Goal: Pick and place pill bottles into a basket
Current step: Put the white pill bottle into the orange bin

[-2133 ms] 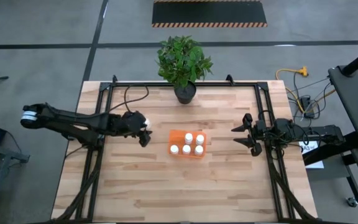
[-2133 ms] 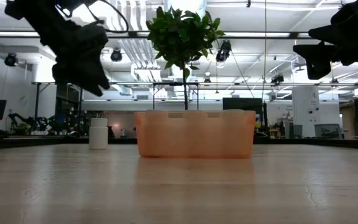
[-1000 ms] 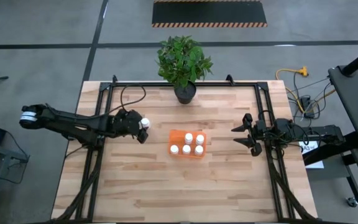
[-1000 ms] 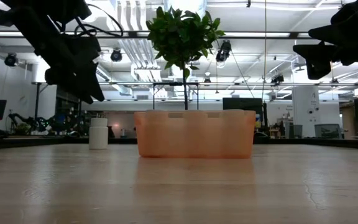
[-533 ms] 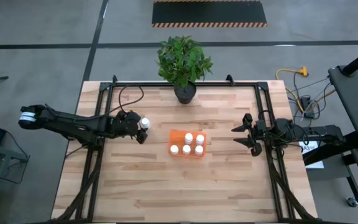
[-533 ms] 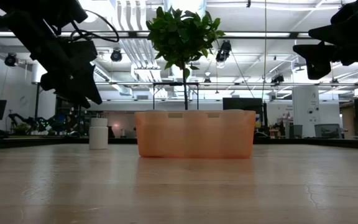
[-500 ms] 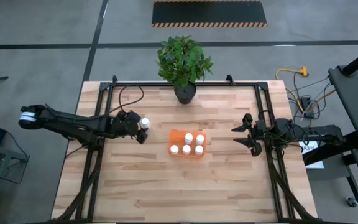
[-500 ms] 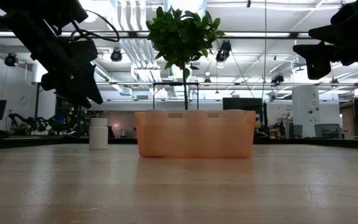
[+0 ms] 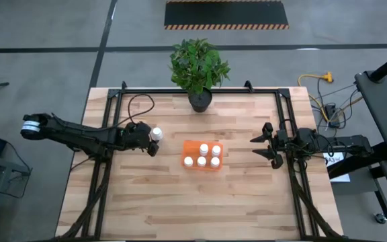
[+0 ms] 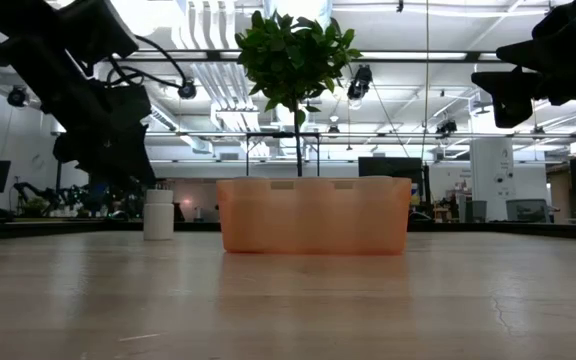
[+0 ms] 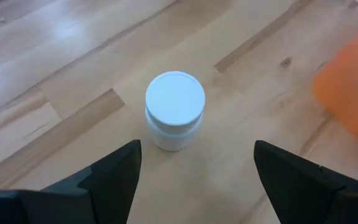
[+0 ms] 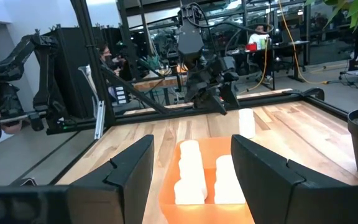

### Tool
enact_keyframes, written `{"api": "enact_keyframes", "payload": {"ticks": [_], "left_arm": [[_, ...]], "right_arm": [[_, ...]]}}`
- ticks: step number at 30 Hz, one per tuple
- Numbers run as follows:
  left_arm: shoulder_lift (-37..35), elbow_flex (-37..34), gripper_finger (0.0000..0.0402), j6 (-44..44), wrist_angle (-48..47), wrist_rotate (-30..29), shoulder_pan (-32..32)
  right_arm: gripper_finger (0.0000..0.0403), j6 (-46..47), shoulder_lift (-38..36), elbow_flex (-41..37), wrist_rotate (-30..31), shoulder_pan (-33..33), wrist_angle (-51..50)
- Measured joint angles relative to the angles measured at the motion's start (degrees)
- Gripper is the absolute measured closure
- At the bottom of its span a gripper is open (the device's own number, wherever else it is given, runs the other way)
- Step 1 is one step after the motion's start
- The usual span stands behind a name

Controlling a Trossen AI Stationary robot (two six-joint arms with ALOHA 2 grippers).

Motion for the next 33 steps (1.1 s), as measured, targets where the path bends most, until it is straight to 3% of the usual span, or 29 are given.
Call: {"api": "enact_keyframes", "payload": {"ticks": [10,19,33], "left_arm": [[1.3,0.0,0.0109,0.1,1.5,-4.1,0.8],[5.9,0.0,0.0109,0.2,7.9,-2.5,3.4],[9.5,0.1,0.0109,0.0,10.6,-2.4,6.5]], "right_arm": [[0.0199,-0.1,0.0,0.0,0.0,0.0,0.0],[0.0199,0.0,0.0,0.0,0.0,0.0,0.0],[0.0199,-0.1,0.0,0.0,0.0,0.0,0.0]]}}
